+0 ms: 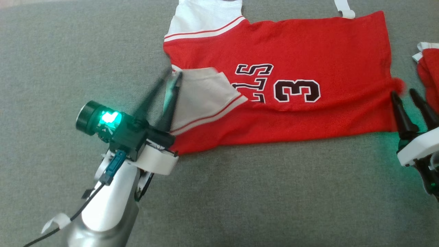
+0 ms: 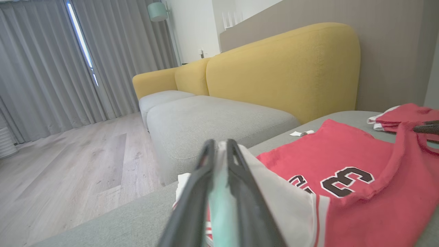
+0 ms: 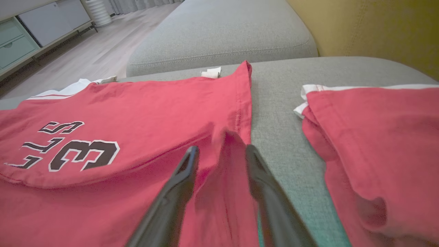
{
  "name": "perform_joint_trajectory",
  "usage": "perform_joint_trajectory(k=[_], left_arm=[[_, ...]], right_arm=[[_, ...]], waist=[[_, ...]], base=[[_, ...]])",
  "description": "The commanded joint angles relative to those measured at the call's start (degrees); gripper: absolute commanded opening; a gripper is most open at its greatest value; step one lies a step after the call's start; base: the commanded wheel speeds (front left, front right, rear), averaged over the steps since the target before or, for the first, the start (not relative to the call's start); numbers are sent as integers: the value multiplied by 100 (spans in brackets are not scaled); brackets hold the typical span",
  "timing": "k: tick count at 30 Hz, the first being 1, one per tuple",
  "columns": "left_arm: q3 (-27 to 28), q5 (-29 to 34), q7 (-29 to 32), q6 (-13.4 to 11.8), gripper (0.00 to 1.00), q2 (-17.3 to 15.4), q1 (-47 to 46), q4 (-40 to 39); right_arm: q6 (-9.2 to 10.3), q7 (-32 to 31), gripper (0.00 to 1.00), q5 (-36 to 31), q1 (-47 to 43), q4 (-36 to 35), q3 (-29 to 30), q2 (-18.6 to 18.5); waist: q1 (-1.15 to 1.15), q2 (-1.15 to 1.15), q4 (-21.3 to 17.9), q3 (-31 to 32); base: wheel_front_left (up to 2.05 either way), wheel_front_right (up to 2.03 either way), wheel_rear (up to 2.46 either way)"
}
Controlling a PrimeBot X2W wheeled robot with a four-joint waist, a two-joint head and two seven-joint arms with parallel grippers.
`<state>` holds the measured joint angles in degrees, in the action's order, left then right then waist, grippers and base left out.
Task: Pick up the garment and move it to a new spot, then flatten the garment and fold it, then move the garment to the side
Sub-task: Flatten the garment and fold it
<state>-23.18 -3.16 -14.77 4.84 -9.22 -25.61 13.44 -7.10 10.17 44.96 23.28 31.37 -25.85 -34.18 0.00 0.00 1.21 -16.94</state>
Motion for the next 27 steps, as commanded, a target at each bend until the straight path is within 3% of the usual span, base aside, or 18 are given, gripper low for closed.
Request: perform_joint_trajectory(k=[1,11,19,26,27], left_arm=[[258,28,-23,-70,100,-44,-203,-164],[510,-520,-23,-415,100,440,955,216],[741,-1182,46,-920,100,603,1518,974],[476,-1414,383,-924,100,625,1352,1598],[444,-1421,432,-922,75,626,1312,1690]], right_arm=[[-39,82,100,-5,43,-82,-35,-129],[-39,443,100,-153,-302,113,67,84],[-39,476,100,-150,-564,58,149,257],[-39,481,100,-166,-591,96,159,320],[-39,481,100,-167,-590,123,155,326]], waist=[[0,0,9,4],[0,0,14,157],[0,0,-103,259],[0,0,-171,235],[0,0,-175,231]], base=[[0,0,0],[0,0,0],[0,0,0],[0,0,0],[0,0,0]])
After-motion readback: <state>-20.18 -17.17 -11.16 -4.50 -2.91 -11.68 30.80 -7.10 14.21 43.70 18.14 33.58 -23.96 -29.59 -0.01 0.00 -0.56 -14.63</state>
